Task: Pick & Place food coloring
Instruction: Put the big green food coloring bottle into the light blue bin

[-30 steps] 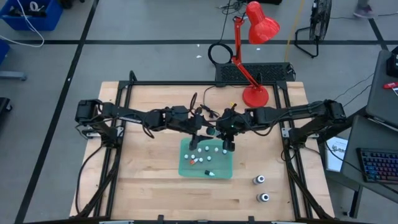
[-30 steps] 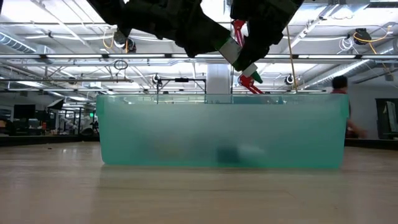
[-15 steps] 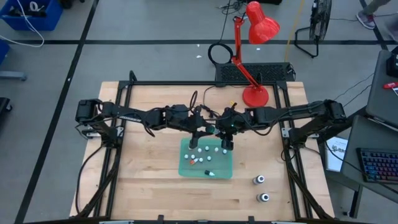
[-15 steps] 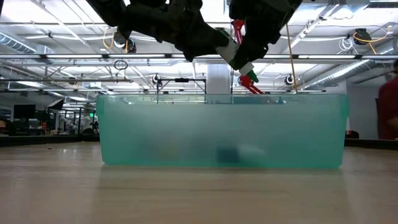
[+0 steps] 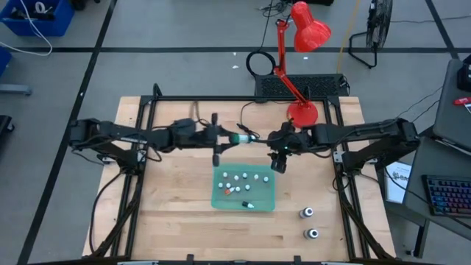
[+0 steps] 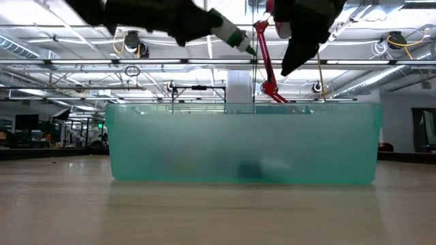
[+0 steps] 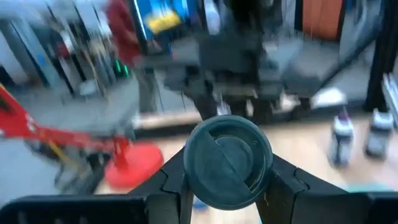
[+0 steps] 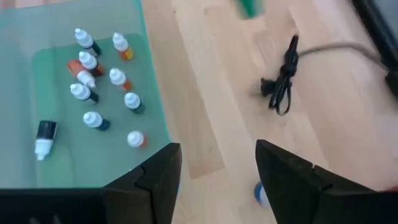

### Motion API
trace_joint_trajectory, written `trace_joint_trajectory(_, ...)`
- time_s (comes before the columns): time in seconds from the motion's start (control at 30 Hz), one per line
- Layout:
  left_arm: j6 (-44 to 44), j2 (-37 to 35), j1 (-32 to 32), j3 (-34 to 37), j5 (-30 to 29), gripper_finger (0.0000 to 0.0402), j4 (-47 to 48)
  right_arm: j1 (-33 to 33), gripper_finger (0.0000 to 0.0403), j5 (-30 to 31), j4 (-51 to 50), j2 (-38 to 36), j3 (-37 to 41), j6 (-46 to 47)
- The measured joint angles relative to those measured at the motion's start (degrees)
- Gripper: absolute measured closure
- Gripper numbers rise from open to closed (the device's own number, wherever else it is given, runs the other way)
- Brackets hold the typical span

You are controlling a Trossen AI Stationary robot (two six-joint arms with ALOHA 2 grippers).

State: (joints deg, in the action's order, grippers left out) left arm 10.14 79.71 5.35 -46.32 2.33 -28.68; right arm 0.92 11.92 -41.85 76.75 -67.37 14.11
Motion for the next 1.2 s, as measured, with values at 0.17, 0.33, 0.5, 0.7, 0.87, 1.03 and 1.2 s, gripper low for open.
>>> trace_joint_trajectory(0.17, -6.4, 1.0, 3.6, 14.6, 5.5, 0.0272, -33.6, -0.1, 0.0213, 1.4, 6.8, -2.3, 4.2, -2.8)
trace_joint_trajectory(0.33, -9.0, 5.3, 4.4, 21.5, 10.0, 0.0272, -57.5, -0.2, 0.0212, 3.1, 30.2, -3.7, 12.1, -11.9)
trace_joint_trajectory(0.5, -8.8, 6.8, 4.0, 22.2, 13.8, 0.0272, -58.2, -0.6, 0.0213, 2.8, 60.3, -3.5, 21.9, -23.8)
trace_joint_trajectory(0.7, -6.8, 7.1, 2.2, 21.8, 14.3, 0.0272, -56.1, -3.4, 0.0215, -6.2, 82.1, -2.1, 27.7, -24.5)
trace_joint_trajectory(0.87, -6.3, 7.1, 2.0, 21.8, 14.5, 0.0272, -55.1, -4.8, 0.0216, -12.1, 86.5, -0.3, 27.8, -21.8)
trace_joint_trajectory(1.03, -6.1, 7.1, 2.1, 21.8, 14.8, 0.0272, -55.2, -4.8, 0.0216, -14.8, 89.1, 1.6, 27.8, -19.0)
trace_joint_trajectory(1.2, -5.7, 7.1, 2.1, 21.8, 15.8, 0.0273, -54.7, -4.7, 0.0216, -14.9, 85.8, 2.0, 27.7, -17.8)
